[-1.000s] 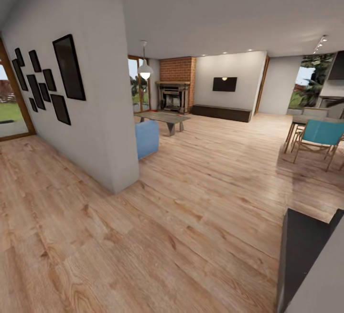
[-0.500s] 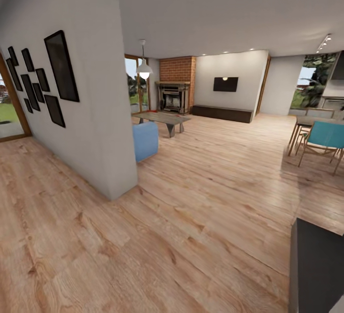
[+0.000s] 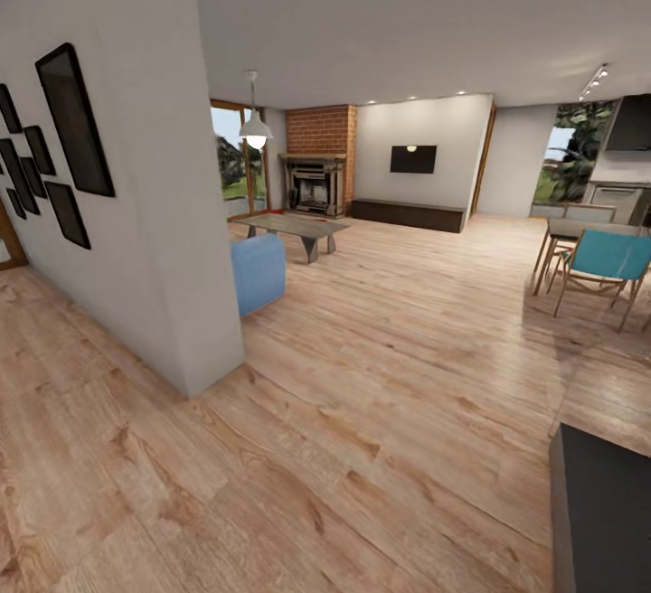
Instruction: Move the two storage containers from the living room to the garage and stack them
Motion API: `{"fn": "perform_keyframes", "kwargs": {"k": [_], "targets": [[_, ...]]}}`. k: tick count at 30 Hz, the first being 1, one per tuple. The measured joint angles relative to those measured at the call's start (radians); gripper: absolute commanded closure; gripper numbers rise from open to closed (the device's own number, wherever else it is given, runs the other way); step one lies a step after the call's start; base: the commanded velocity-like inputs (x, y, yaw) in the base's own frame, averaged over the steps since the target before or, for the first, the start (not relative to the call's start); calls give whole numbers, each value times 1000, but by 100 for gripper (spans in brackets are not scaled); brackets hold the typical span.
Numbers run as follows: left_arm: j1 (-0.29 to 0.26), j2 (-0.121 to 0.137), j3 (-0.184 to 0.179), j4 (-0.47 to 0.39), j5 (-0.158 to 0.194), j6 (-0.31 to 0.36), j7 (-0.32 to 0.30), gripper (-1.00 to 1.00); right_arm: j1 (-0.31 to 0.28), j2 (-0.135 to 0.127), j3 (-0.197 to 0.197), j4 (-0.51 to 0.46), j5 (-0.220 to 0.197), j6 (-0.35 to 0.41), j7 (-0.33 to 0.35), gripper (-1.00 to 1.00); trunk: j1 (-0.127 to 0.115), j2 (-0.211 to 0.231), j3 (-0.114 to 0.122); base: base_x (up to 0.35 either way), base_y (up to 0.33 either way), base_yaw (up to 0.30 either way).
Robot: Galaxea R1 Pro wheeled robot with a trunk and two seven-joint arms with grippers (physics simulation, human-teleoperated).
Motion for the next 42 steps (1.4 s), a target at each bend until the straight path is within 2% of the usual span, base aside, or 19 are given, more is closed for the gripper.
{"fn": "perform_keyframes", "kwargs": {"k": [17,42], "targets": [[0,0,-1,1,2,3,-1,-100,0,0,0,0,-1,0,0,-100,0,0,-8,322,30,-249],[0,-2,-3,2,3,14,-1,-100,0,-1,3,0,0,-1,0,-100,0,0,-9,322,100,-8]]}}
